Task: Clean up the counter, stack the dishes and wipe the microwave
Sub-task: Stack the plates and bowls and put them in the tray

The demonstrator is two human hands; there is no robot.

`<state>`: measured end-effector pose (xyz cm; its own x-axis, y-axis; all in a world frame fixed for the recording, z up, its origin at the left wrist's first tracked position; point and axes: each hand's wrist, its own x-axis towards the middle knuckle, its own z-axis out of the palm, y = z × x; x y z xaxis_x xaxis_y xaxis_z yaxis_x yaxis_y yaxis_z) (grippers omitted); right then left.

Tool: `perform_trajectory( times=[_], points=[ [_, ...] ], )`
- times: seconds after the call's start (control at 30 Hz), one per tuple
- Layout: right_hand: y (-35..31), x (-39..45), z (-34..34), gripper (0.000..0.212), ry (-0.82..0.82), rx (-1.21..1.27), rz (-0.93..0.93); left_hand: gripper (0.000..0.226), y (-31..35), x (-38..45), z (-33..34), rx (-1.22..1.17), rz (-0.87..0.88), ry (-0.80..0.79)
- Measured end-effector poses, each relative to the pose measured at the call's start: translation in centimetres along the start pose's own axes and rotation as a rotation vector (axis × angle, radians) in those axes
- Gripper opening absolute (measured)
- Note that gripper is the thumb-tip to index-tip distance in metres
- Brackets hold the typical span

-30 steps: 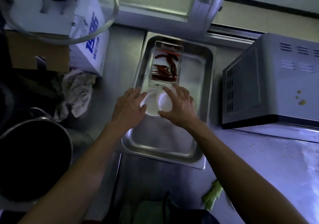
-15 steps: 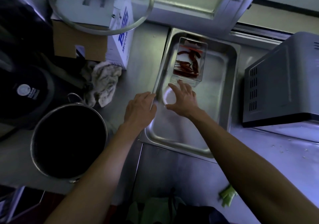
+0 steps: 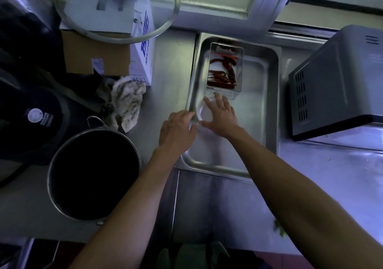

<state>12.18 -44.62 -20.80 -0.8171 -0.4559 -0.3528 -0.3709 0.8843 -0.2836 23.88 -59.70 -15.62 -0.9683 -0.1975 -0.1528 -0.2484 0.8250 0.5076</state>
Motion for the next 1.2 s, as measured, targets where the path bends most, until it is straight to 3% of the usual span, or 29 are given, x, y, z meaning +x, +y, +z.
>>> perform_trajectory(
  times=[0.27,0.4,0.73,1.2],
  points=[
    [1.0,-4.3,-0.8,0.082,0.061,0.096,0.078,0.039,1.2,-1.9,0.0,0.013,0.031,-0.064],
    [3.5,-9.0,-1.6,0.082,0.067,0.137,0.147,0.041,3.3,-2.9,1.1,0.065,0.132,-0.098],
    [11.1,-26.0,-0.9,0.064,0.228,0.304,0.27,0.046,13.5,-8.9,7.2,0.239,0.437,-0.189],
    [22.5,-51.0,6.4,0.072,0.289,0.467,0.571,0.048,27.8,-23.5,19.3,0.447,0.779,-0.396]
  ],
)
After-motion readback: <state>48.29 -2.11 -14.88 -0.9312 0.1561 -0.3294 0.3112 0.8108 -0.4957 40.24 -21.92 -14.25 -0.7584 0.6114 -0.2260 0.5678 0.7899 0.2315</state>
